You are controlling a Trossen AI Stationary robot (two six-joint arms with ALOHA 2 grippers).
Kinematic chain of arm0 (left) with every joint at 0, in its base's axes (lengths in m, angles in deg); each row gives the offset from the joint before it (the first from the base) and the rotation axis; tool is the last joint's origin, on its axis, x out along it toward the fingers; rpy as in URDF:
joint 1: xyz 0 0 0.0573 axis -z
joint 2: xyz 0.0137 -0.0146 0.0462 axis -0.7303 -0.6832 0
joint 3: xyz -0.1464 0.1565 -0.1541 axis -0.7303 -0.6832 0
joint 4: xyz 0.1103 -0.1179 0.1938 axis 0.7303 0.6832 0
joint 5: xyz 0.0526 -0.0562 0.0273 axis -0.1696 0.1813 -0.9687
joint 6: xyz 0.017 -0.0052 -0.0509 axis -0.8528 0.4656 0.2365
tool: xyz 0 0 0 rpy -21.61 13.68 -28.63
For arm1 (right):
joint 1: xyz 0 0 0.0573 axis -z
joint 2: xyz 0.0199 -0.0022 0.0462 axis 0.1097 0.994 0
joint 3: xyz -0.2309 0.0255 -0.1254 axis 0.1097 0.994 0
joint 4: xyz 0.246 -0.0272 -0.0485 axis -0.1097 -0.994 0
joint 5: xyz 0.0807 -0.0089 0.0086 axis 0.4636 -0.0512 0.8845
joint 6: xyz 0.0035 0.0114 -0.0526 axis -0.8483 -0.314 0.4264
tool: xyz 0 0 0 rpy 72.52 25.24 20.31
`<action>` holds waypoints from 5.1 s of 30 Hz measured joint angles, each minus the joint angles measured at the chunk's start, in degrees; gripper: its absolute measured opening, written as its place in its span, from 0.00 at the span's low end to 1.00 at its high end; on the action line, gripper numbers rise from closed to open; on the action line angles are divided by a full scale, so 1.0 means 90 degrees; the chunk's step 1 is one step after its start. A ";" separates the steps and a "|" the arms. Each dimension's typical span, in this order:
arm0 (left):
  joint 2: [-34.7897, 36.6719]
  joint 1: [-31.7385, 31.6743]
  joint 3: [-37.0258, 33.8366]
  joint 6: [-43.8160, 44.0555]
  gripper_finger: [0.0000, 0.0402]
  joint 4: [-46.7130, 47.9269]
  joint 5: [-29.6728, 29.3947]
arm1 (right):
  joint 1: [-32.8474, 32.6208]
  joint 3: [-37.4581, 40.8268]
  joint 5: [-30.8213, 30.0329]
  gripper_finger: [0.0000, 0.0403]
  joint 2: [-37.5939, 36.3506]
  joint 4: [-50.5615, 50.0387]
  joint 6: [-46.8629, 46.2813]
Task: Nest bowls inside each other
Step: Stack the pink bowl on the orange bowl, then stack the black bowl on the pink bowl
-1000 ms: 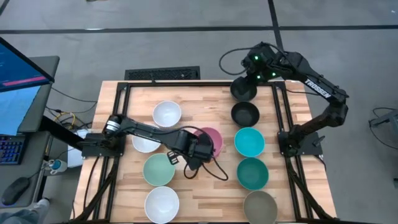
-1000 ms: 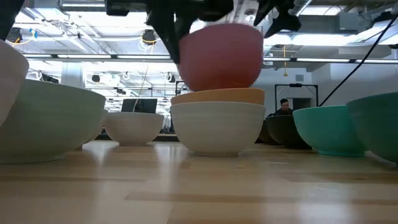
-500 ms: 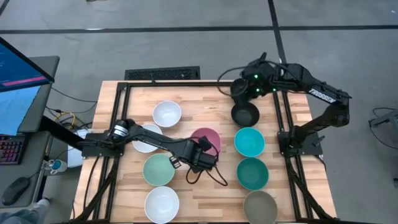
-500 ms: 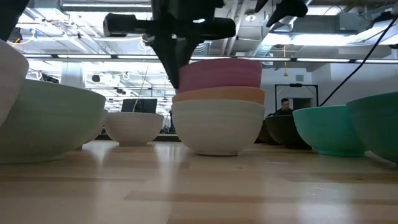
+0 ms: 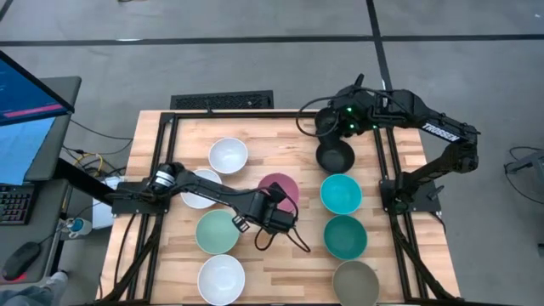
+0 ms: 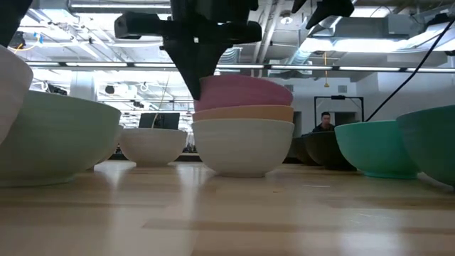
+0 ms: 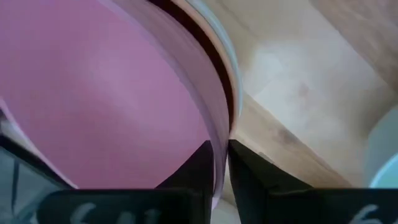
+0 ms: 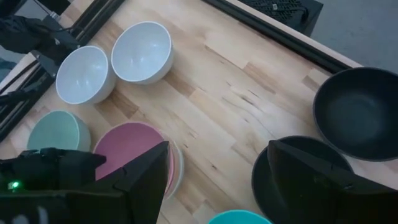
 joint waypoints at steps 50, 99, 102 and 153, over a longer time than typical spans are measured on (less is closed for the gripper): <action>0.0165 -0.0110 0.0039 0.1755 0.15 -0.0499 0.0501 | 0.0195 0.0000 -0.0138 0.73 0.0005 -0.0486 -0.0219; 0.2890 -0.2572 0.0036 0.1572 0.23 -0.0776 0.1766 | 0.2671 0.2390 0.0355 0.73 0.1016 0.1088 0.1166; 0.2942 -0.2590 0.0034 0.1644 0.23 -0.0766 0.1570 | 0.2723 0.2380 0.0369 0.73 0.1508 0.1441 0.1332; 0.2965 -0.3676 0.0034 -0.0089 0.23 -0.0992 0.2273 | 0.2642 0.1870 0.0631 0.61 0.3553 0.1912 0.0058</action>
